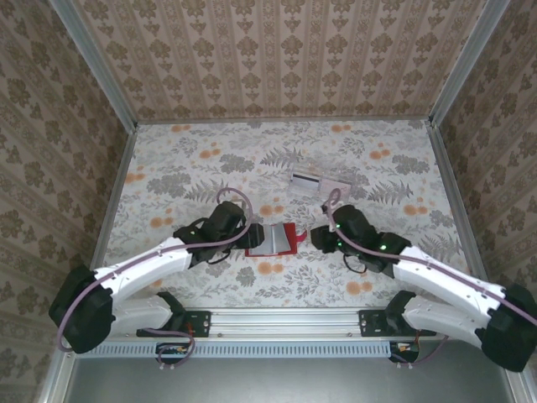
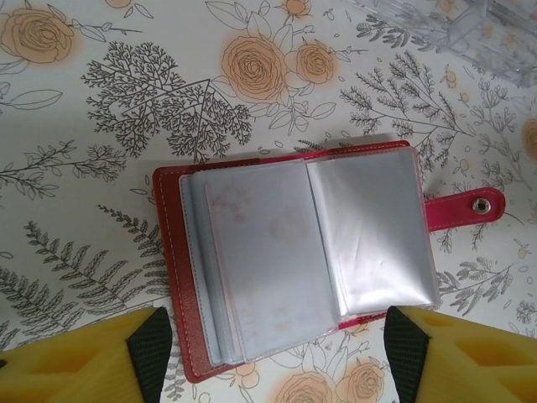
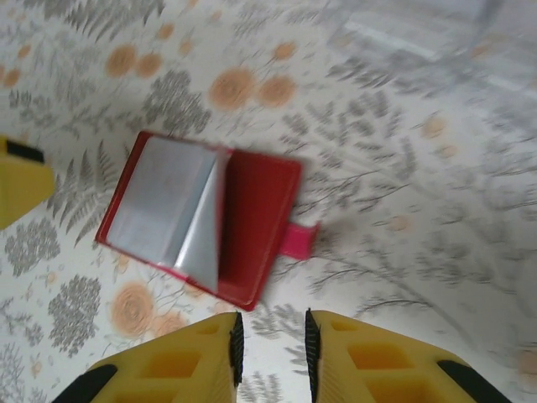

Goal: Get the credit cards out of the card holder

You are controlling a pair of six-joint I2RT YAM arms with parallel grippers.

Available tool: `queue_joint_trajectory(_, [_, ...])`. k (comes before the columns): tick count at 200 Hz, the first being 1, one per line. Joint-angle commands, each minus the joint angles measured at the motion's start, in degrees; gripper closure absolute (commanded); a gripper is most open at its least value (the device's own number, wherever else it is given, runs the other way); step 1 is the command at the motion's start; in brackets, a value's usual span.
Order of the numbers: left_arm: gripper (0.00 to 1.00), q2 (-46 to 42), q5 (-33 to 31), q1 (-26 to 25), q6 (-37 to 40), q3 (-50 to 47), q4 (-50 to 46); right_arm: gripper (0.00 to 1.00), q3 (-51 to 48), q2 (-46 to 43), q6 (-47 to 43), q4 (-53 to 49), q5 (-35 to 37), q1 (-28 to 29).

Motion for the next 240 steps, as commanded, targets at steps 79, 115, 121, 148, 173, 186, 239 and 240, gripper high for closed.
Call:
queue_joint_trajectory(79, [0.37,4.06,4.29,3.00,-0.86,-3.97,8.16,0.60,14.56,28.30,-0.44,3.44,-0.51,4.70])
queue_joint_trajectory(115, [0.42,7.04,6.35,3.21,-1.33,-4.39,11.30,0.60,15.81,33.22,0.15,1.46,1.21,4.62])
queue_joint_trajectory(121, [0.43,7.53,6.71,3.21,-1.44,-4.43,11.84,0.61,15.68,33.80,0.33,1.41,1.30,4.60])
queue_joint_trajectory(148, [0.49,9.63,7.77,3.22,-1.56,-4.11,12.94,0.64,14.41,34.92,1.21,1.88,1.12,4.59])
queue_joint_trajectory(173, [0.50,10.42,7.91,3.23,-1.60,-3.97,13.21,0.71,13.54,35.66,2.00,3.16,0.52,4.59])
queue_joint_trajectory(186, [0.50,10.80,7.92,3.21,-1.59,-3.91,13.42,0.72,13.37,36.00,2.22,3.57,0.13,4.56])
queue_joint_trajectory(239, [0.51,13.92,8.61,3.21,-1.91,-4.27,15.15,0.73,13.27,36.38,2.71,3.80,-0.28,4.61])
queue_joint_trajectory(240, [0.51,14.00,8.61,3.21,-1.93,-4.31,15.15,0.73,13.27,36.38,2.73,3.81,-0.30,4.58])
